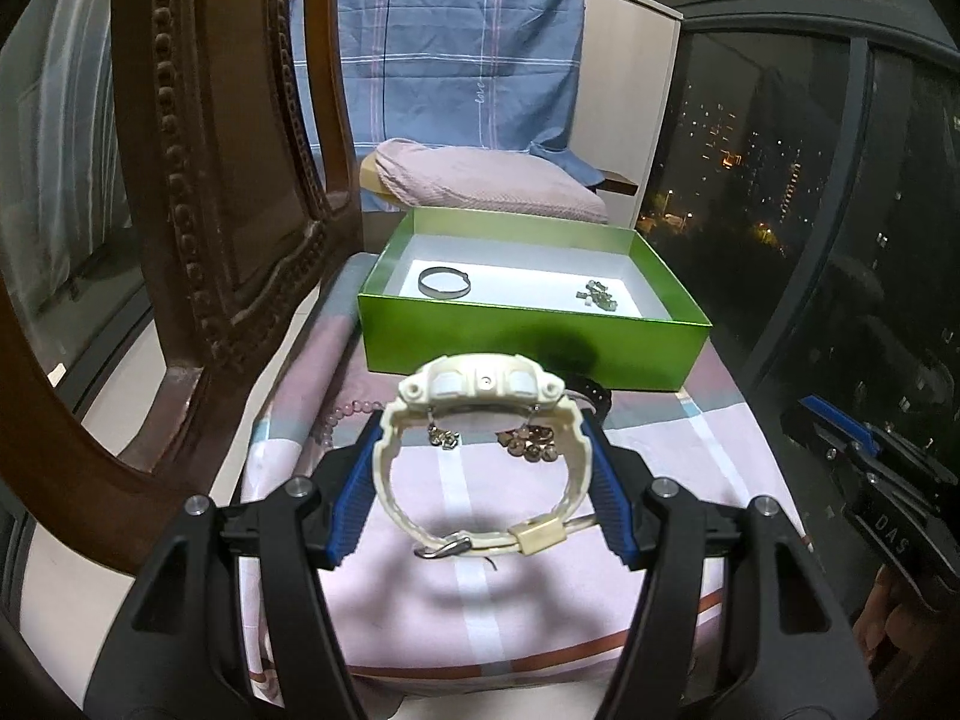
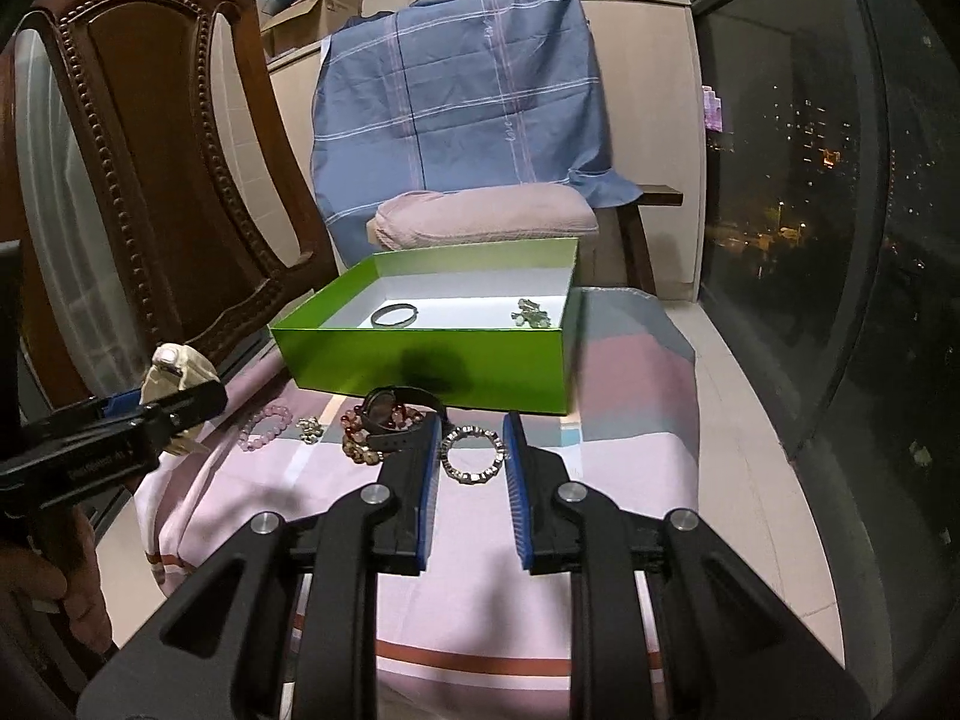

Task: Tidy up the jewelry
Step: 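Grasp the small ring with the right gripper while the left holds the white watch, then lower the small ring into the green box and open the right gripper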

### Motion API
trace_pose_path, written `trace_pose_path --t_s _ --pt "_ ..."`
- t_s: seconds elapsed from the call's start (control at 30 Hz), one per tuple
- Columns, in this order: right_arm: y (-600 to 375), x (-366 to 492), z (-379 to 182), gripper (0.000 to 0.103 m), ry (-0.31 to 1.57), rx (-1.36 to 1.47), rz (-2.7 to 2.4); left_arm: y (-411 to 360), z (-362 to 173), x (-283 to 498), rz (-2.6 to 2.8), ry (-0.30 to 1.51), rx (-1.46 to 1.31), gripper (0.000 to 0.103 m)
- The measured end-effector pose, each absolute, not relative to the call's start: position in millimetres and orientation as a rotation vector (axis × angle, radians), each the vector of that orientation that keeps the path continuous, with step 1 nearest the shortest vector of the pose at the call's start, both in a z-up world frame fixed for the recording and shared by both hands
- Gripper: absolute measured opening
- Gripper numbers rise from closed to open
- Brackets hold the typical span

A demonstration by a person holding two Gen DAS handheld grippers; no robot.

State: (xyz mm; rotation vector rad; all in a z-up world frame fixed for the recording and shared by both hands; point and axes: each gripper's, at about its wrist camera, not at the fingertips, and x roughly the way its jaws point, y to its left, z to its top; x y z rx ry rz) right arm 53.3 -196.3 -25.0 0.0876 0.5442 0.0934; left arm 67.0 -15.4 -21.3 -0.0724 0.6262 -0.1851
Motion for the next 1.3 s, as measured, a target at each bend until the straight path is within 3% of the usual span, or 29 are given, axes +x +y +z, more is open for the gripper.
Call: trace_pose_path --t_s 0.77,1.13,1.17,1.3 --pt "-189 63 -29 0.021 0.582 0.090 0.102 -11 -23 69 -0.189 0.638 -0.072 0.062" --pt "-167 209 13 0.022 0.554 0.015 0.057 -9 -17 69 -0.208 0.636 -0.069 0.062" --pt "-169 225 11 0.023 0.579 0.017 0.058 -9 -17 70 -0.209 0.638 -0.068 0.062" --pt "-189 236 14 0.046 0.575 0.050 -0.022 -11 -17 70 -0.213 0.641 -0.064 0.062"
